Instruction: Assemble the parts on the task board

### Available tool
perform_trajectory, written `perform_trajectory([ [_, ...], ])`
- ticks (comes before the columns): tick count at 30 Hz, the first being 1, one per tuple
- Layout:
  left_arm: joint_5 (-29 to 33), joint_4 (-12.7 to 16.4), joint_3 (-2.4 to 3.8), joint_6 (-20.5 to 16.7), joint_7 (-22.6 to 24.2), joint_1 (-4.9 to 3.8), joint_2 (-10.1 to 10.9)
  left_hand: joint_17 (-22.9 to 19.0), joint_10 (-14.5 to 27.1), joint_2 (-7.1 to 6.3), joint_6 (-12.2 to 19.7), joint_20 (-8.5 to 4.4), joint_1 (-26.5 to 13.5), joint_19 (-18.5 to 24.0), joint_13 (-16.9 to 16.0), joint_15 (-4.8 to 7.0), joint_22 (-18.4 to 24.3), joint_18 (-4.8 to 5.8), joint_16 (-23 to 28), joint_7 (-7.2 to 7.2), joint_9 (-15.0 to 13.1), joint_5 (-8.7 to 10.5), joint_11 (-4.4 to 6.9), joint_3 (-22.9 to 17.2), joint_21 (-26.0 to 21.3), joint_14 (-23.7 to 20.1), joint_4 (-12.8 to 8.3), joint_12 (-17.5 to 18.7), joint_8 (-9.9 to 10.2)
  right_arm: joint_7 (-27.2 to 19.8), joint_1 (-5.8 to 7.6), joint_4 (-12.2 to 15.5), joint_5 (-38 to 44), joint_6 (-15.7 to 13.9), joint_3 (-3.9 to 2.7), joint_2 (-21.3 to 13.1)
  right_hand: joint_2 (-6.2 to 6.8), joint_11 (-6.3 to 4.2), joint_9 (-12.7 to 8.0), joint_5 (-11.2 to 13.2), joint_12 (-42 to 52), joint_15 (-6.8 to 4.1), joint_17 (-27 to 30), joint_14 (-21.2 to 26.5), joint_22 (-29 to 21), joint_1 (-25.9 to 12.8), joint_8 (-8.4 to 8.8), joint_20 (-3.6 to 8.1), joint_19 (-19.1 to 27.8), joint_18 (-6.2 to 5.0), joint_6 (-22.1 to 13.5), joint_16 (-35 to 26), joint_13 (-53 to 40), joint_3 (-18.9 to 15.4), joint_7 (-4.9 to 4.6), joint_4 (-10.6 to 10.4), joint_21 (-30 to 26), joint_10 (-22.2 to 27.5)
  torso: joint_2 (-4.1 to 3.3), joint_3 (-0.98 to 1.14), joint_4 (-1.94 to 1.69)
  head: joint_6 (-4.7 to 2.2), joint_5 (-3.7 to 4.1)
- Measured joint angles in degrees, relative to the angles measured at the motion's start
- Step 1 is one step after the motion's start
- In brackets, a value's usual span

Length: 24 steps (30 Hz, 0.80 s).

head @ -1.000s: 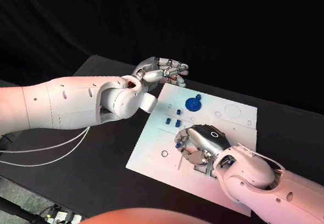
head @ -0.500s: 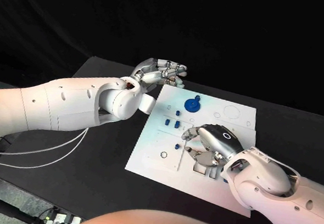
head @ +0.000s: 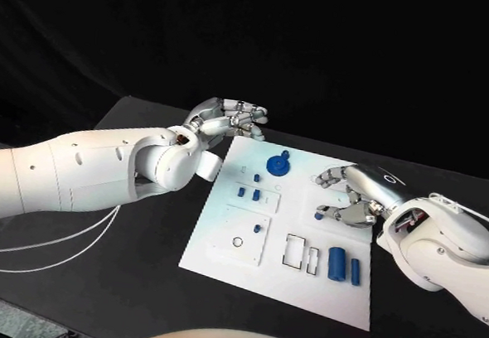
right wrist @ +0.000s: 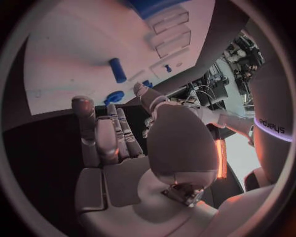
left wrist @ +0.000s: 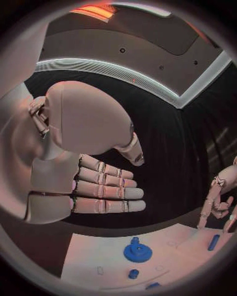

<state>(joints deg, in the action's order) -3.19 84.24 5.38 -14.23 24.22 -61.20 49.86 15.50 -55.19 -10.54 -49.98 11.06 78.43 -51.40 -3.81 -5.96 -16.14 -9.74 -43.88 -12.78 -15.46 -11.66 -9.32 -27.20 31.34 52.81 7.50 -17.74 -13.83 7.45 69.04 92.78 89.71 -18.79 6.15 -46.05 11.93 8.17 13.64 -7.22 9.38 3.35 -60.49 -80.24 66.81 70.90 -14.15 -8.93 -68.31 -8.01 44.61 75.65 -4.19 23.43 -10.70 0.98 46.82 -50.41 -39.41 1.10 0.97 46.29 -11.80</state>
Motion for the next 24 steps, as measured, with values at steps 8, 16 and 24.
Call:
perform_trajectory([
  [8,-0.02,-0.15,-0.04,0.26,-0.13,0.0,0.06,0.0,0.0,0.24,0.0,0.0,0.24,0.0,0.0,0.0,0.0,0.0,0.0,0.0,0.0,0.0,0.0,0.0,0.0,0.0,0.0,0.0,0.0,0.89,0.46,-1.33,-0.44,6.62,0.1,-0.13,-1.96,0.0,0.81,0.0,3.94,0.02,0.46,0.02,0.01,2.56,-0.94,-0.03,0.03,0.0,0.03,0.35,-0.5,-2.95,0.04,0.11,-0.41,0.75,0.01,0.09,0.08,-0.33,0.25],
  [16,-0.06,-0.24,-0.07,0.38,-0.23,0.0,0.08,-0.05,0.0,0.24,0.0,0.0,0.24,0.0,0.01,0.0,0.0,0.0,0.0,0.0,0.0,0.0,0.0,0.0,0.0,0.0,0.0,0.0,0.0,1.54,-0.03,-1.47,0.12,10.28,0.22,0.39,-2.71,-0.92,1.39,-0.24,7.13,-0.73,-0.37,-0.73,1.8,3.31,-2.57,0.7,-2.43,0.0,2.52,1.24,-0.59,-2.95,0.25,0.11,2.65,-1.19,-0.01,0.06,-0.04,-0.35,0.48],
  [24,-0.09,-0.26,-0.09,0.42,-0.29,0.0,0.17,-0.05,0.0,0.24,0.0,0.0,0.24,0.0,0.01,0.0,0.04,0.0,0.0,0.0,0.0,0.0,0.0,-0.16,0.0,0.0,-0.16,0.0,0.0,1.67,-0.43,-1.67,0.32,10.86,0.29,1.09,-3.9,-1.36,1.33,0.5,8.62,-1.23,-1.66,-2.5,3.79,3.63,-2.9,1.51,-5.03,0.0,5.61,1.92,0.12,-0.29,0.45,-0.65,6.13,-5.16,-0.07,0.0,-0.06,-0.34,0.53],
])
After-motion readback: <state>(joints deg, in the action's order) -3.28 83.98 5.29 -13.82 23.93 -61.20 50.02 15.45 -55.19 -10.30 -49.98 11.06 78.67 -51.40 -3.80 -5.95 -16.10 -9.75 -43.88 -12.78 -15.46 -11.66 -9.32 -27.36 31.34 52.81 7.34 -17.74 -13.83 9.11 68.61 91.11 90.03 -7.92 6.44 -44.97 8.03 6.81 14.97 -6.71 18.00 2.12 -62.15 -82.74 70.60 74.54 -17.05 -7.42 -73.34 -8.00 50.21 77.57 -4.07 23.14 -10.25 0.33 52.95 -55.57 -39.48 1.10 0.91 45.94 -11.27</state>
